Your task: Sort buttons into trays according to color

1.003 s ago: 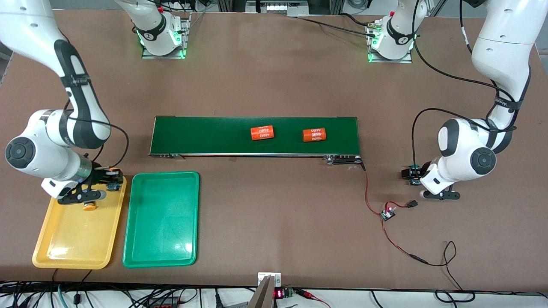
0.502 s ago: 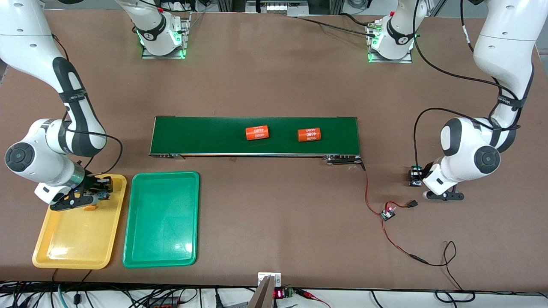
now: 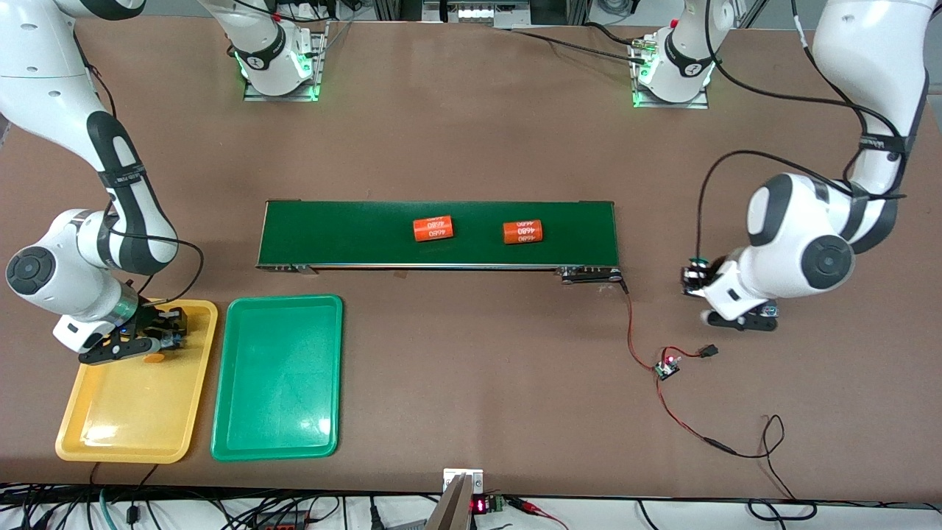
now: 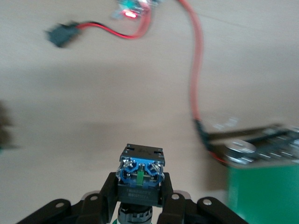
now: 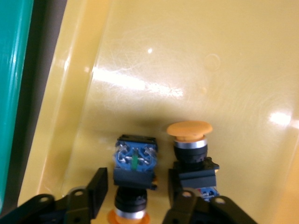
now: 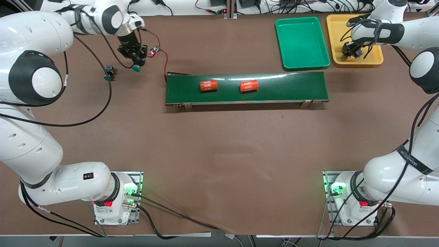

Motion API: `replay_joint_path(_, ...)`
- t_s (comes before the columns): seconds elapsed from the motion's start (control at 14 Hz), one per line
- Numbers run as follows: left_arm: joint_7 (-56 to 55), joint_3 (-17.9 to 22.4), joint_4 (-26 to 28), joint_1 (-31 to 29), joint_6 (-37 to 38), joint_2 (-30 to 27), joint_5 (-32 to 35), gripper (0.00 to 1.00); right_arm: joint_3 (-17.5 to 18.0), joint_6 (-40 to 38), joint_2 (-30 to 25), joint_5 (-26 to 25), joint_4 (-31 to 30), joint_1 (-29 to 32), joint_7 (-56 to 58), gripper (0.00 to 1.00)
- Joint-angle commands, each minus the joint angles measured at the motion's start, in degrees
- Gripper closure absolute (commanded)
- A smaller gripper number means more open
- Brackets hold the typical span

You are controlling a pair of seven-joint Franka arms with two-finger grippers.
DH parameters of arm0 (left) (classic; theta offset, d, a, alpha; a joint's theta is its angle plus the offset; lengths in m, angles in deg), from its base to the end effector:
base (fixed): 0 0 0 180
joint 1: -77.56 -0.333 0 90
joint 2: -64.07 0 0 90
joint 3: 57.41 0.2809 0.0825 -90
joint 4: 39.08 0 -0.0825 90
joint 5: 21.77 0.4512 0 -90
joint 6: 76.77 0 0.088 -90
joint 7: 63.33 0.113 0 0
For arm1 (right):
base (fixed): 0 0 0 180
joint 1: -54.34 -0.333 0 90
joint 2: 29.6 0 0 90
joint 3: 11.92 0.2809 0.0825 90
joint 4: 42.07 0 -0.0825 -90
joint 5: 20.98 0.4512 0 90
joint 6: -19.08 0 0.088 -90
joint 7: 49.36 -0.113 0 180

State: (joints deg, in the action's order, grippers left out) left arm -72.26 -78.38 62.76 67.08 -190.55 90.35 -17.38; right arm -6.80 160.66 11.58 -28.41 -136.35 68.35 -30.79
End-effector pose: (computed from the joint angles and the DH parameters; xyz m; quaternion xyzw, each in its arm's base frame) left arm 0.6557 -0.1105 0.2218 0.9926 -0.0242 -0.1153 0.0288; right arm 0.7131 -0.1154 0.1252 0.9911 0.1200 0.0505 0.0270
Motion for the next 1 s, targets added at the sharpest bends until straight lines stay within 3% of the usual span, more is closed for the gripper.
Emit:
replay_joint_path(0.0,-8.44,-6.95,1.15,-0.06,1.03,-1.24,0.88,0.87,0.5,-0.51,-1.35,-0.3,0.68,-0.03,-0.11,0.0)
replay_joint_path(0.22,-13.73,-10.83,2.21,2.57,-0.55,-0.45,0.8,0.85,0.59,-11.27,-7.84,0.14,-0.37,-2.3,-3.86,0.0)
replay_joint_path(0.36,-19.59,-14.26,5.18,3.1,-6.23,-0.01,0.89,0.85,0.59,-20.34,-14.16,0.14,-2.83,-5.38,-9.22,0.0)
replay_joint_path(0.57,-22.7,-14.89,11.69,4.33,-16.7,0.43,0.89,0.83,0.85,-25.38,-25.58,0.57,-11.07,-8.02,-12.85,0.0)
replay_joint_path(0.65,-23.75,-14.89,13.1,4.94,-19.25,0.69,0.89,0.82,0.94,-25.13,-29.79,3.8,-15.28,-8.55,-13.46,0.0)
replay_joint_path(0.72,-25.59,-14.89,13.37,5.3,-19.63,0.7,0.89,0.69,0.94,-24.77,-33.06,7.05,-18.54,-9.34,-13.99,0.0)
replay_joint_path(0.79,-26.82,-14.89,13.38,5.3,-19.54,0.61,0.89,0.31,1.03,-23.99,-36.22,7.52,-21.88,-10.3,-14.69,0.0)
replay_joint_path(0.86,-27.36,-15.06,13.03,5.13,-19.19,0.35,0.89,0.0,1.03,-22.94,-38.78,7.52,-24.69,-11.27,-16.26,0.0)
replay_joint_path(0.93,-28.23,-15.32,12.42,4.95,-18.67,0.09,0.8,0.0,1.2,-22.66,-40.72,7.52,-26.55,-11.98,-17.93,0.0)
